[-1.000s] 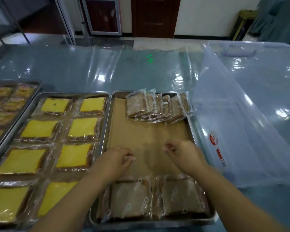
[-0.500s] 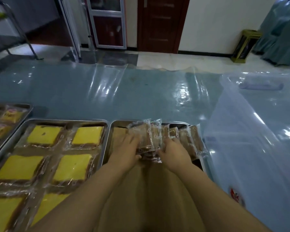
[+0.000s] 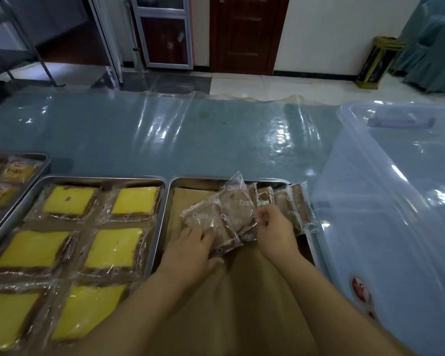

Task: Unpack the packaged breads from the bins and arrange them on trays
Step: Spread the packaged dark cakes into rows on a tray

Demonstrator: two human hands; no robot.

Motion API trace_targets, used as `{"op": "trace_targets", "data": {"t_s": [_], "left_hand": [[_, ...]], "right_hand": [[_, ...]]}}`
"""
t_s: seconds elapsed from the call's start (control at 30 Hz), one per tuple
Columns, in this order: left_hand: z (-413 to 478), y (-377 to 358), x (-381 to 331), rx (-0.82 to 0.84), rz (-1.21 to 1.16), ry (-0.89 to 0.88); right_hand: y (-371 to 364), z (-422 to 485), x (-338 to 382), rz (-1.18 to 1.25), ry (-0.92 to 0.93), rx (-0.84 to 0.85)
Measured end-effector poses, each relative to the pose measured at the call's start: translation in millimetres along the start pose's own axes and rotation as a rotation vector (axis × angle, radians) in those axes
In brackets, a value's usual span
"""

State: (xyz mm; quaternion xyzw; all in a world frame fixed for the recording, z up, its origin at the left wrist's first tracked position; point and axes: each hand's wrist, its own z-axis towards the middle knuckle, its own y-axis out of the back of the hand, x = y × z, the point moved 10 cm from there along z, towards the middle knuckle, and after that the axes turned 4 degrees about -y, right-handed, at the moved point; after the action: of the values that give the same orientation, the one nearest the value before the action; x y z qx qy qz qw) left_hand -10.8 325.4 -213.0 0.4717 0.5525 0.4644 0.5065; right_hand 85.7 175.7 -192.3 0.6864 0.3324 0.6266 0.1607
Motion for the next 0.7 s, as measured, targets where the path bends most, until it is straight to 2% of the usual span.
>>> {"op": "trace_targets", "data": {"t_s": [0.27, 0.4, 0.5, 0.63, 0.7], "left_hand": [[-40, -26, -3, 0.151, -0.028, -0.050], [-52, -12, -6, 0.087, 0.073, -0.012], [-62, -8, -11, 0.059, 0.111, 0.002], [-70, -12, -14, 0.068, 0.152, 0.018], [-73, -11, -14, 0.039, 0.136, 0.020]], "right_hand": [[61, -37, -4, 0.304, 0.051, -0.217], [77, -49, -19, 0.314, 0.052, -0.197], [78, -49, -37, 0.141, -0.023, -0.131], [59, -56, -54, -0.277, -0.093, 0.084], [52, -63, -53, -0.521, -0.049, 0.082]]}}
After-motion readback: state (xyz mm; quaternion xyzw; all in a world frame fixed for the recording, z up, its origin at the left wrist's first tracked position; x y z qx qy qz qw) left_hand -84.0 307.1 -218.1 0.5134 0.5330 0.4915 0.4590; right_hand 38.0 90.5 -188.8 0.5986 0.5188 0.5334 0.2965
